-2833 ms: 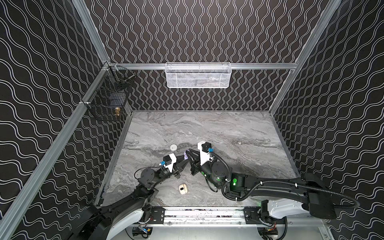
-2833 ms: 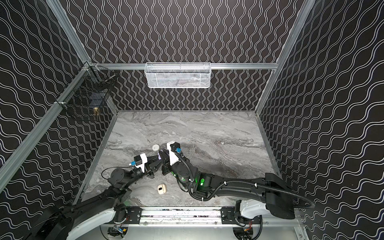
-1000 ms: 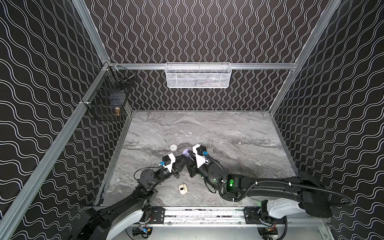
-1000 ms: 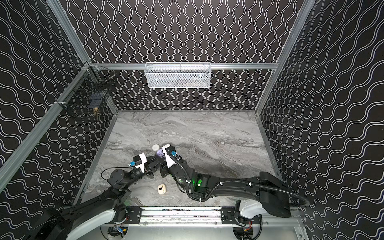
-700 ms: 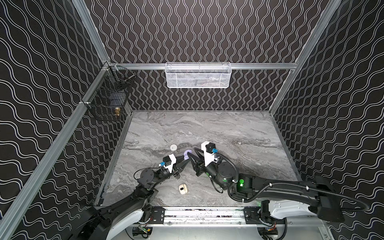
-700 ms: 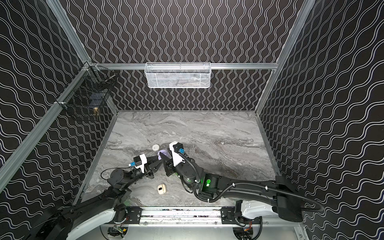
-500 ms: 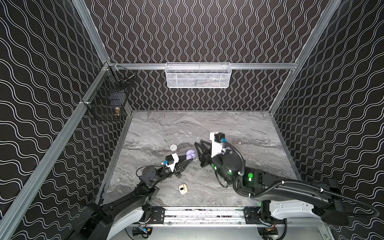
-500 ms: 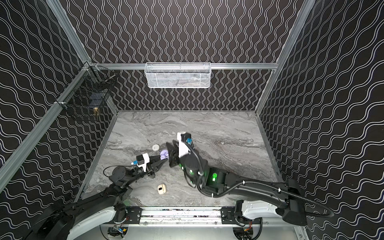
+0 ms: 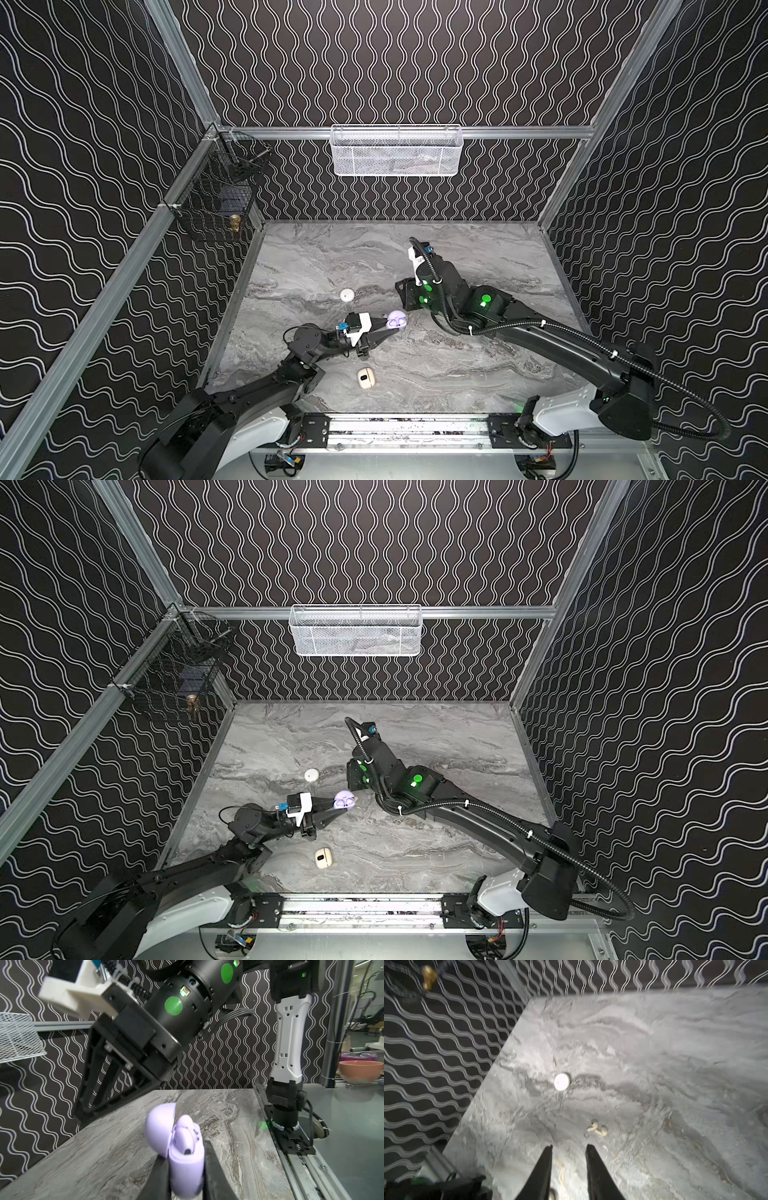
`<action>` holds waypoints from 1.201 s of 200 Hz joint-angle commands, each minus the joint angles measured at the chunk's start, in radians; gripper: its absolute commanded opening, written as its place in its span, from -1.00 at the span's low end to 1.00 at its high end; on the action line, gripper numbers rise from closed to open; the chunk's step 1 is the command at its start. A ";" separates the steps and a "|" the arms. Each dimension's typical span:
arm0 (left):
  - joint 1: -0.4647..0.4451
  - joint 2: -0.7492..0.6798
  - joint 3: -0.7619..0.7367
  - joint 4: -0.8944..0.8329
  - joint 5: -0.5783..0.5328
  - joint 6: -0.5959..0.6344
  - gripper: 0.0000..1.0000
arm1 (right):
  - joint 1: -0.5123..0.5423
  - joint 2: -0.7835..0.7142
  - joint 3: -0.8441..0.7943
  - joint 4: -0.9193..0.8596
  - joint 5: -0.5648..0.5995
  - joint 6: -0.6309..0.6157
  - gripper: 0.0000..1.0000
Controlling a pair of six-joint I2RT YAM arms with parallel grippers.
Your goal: Insert the wireless bluetooth earbuds into the charging case
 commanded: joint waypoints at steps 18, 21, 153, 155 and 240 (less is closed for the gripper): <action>-0.003 -0.014 0.009 -0.015 0.009 0.029 -1.00 | 0.000 0.035 0.011 -0.062 -0.145 -0.009 -0.45; -0.003 -0.019 0.007 -0.024 0.003 0.032 -1.00 | 0.001 0.037 0.012 -0.066 -0.150 -0.006 -0.46; 0.108 0.134 0.140 -0.311 -0.378 -0.234 -1.00 | 0.002 -0.248 -0.209 -0.043 0.102 0.096 -0.37; 0.120 0.145 0.150 -0.326 -0.375 -0.253 -1.00 | 0.002 -0.254 -0.212 -0.042 0.114 0.098 -0.36; 0.357 0.667 0.488 -0.686 -0.123 -0.604 -1.00 | 0.112 -0.285 -0.443 0.127 0.151 0.071 0.18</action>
